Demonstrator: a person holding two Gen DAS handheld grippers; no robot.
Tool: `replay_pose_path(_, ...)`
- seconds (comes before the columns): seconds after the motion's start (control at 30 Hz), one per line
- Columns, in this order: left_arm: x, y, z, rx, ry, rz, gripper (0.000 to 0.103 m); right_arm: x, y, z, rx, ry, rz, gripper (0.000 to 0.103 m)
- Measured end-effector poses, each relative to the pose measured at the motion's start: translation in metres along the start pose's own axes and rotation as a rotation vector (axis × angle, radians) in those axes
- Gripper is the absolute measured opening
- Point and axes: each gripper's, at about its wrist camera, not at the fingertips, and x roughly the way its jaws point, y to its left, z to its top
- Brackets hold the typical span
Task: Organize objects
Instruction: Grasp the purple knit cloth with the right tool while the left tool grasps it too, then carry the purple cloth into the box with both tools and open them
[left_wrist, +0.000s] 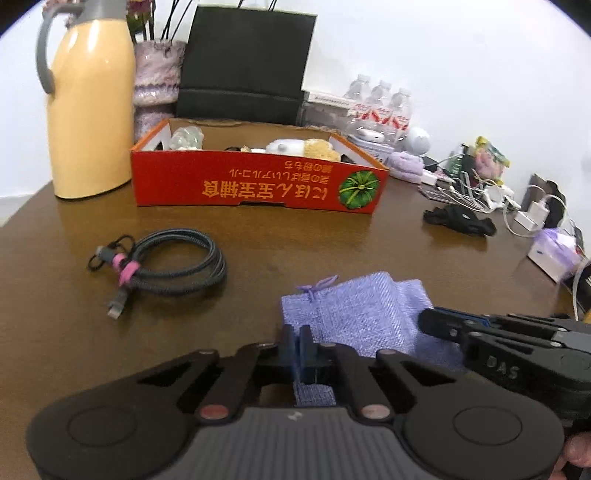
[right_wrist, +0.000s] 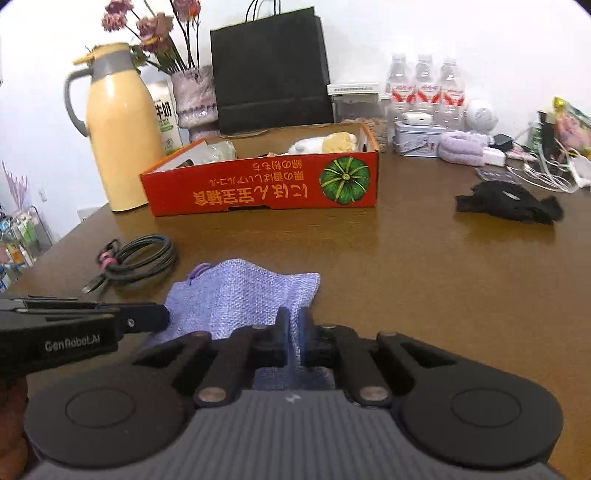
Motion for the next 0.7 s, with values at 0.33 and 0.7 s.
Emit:
replay_pose_path(0.33,-0.1,-0.011,-0.029,0.025,-0.124,0.031,0.0,-0.093,0.012,-0.036,0.022,-0.059,0.049,0.006)
replay_pose_path(0.7,-0.089,-0.008,-0.046,-0.013,-0.004,-0.049,0.04,-0.105,0.023,-0.043,0.0,-0.074,0.042,0.006)
